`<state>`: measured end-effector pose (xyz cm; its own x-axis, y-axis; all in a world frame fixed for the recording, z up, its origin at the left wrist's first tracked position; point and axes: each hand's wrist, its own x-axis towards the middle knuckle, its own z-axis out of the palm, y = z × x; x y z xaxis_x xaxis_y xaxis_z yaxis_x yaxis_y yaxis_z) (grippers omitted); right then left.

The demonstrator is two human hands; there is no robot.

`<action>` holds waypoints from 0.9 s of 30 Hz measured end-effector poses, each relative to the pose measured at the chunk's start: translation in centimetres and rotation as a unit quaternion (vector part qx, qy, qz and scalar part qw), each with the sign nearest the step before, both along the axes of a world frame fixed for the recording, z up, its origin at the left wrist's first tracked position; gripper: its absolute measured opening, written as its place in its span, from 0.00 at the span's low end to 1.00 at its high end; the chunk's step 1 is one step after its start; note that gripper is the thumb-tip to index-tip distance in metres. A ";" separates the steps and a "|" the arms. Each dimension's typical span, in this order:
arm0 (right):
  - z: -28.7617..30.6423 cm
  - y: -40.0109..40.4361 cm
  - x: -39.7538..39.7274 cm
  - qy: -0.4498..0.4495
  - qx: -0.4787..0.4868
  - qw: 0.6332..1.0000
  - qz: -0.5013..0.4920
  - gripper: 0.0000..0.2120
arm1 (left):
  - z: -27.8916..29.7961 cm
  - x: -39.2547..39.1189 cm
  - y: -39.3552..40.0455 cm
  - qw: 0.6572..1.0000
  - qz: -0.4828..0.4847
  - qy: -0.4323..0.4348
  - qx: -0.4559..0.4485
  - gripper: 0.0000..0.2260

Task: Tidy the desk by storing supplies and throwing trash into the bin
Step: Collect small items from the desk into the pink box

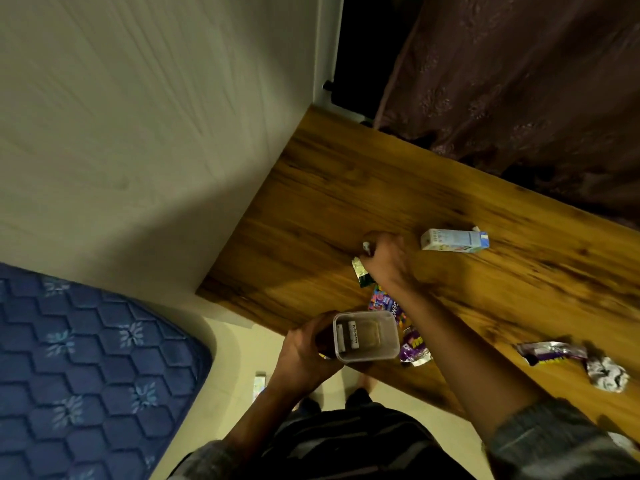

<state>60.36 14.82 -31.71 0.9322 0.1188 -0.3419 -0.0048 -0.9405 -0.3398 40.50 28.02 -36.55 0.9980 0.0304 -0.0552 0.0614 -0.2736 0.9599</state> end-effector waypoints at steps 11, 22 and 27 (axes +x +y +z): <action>8.9 -2.6 -12.7 -0.003 0.186 0.982 -0.029 0.17 | -0.5 0.0 0.2 1.000 -0.002 -0.005 0.026 0.30; 2.6 -1.1 -14.2 -0.005 0.038 0.999 0.026 0.10 | -0.7 0.3 0.3 0.999 -0.008 -0.007 0.048 0.29; 1.6 -0.8 -14.5 -0.004 0.033 0.999 0.043 0.13 | -0.4 0.2 0.4 0.998 -0.010 -0.006 0.057 0.30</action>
<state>45.88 13.99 -30.11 0.9204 0.2208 -0.3227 0.0787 -0.9131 -0.4001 40.69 28.44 -37.00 0.9991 0.0155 -0.0407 0.0435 -0.3829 0.9227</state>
